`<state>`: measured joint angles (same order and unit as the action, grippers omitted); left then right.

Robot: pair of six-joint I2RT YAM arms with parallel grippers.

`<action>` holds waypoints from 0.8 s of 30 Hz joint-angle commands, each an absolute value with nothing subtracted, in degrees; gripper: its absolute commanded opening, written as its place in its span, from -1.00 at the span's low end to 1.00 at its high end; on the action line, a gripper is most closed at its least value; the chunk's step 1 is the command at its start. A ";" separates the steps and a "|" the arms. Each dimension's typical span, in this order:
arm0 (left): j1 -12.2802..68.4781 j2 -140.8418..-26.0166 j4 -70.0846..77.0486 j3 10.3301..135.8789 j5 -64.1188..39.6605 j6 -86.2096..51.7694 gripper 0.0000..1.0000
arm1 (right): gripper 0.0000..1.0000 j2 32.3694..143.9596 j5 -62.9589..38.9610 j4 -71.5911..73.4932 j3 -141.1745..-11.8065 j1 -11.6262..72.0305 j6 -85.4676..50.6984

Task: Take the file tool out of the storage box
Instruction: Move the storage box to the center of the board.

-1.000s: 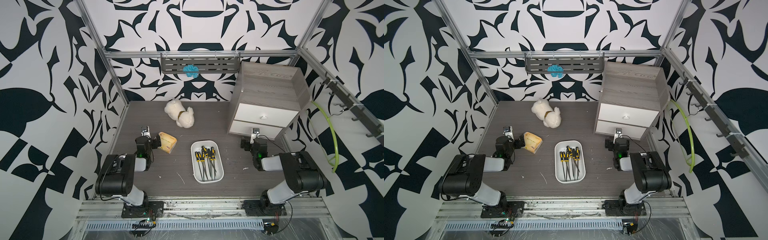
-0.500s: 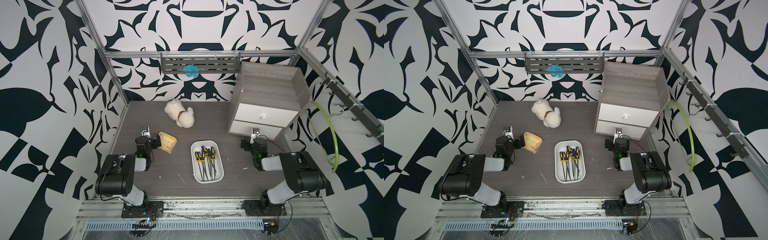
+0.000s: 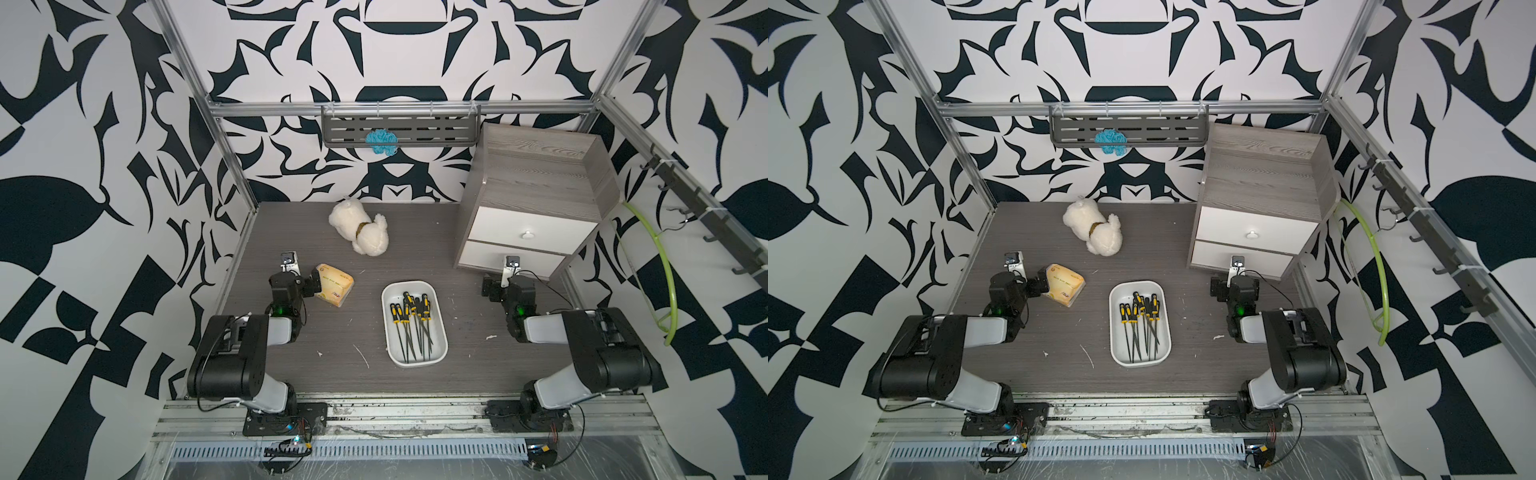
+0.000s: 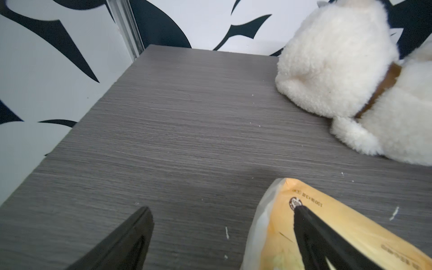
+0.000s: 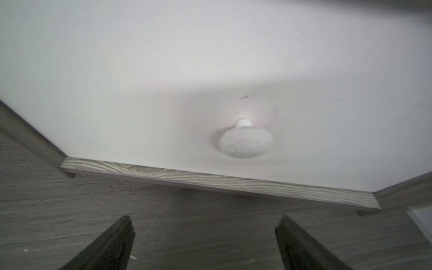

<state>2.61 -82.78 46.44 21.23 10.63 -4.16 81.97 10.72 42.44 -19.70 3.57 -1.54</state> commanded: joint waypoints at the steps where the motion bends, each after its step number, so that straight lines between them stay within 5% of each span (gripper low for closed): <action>1: 6.72 -71.72 37.43 22.39 19.56 -3.65 0.98 | 0.98 66.14 11.61 27.15 -23.71 4.46 -7.83; 6: 10.11 -57.75 5.44 34.62 12.19 -24.06 0.98 | 0.93 57.20 -7.15 11.48 -30.41 5.12 -23.19; 10: 13.35 -55.36 8.20 32.26 -6.40 -41.34 0.98 | 0.85 61.96 -19.05 0.63 -36.06 9.80 -26.80; 18: 28.19 -57.92 9.65 24.85 -9.56 -45.04 0.72 | 0.54 58.20 -13.98 -2.86 -31.48 24.21 -24.66; 24: 33.10 -74.66 12.88 28.53 -13.54 -42.15 0.58 | 0.42 66.01 -15.48 -1.13 -31.54 27.73 -25.32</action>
<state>31.88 -69.73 10.96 26.48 -10.61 -42.74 63.22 -14.52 -1.89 -30.37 26.96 -24.51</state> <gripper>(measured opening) 0.797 0.713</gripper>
